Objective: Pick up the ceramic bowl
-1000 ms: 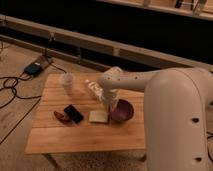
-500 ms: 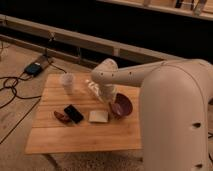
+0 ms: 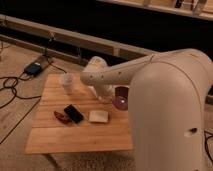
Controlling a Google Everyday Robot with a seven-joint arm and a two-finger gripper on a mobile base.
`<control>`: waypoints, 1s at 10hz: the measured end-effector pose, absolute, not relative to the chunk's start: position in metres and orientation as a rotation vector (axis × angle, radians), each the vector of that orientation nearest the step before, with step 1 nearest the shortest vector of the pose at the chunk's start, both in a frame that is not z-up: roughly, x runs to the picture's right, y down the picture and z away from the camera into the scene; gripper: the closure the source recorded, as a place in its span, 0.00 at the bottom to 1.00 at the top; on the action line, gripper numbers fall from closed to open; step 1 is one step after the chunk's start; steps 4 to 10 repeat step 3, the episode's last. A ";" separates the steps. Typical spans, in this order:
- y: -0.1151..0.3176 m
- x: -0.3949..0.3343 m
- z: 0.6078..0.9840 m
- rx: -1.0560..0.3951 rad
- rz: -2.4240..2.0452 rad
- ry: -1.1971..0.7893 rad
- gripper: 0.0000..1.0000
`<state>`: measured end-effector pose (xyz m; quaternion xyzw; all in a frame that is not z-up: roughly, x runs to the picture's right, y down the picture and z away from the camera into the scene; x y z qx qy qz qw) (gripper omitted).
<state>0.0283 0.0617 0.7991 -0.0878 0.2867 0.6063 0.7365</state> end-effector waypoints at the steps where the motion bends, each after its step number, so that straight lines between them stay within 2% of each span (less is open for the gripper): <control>1: 0.062 0.018 0.794 -0.182 1.314 0.627 0.86; 10: 0.067 0.000 0.787 -0.207 1.308 0.604 0.86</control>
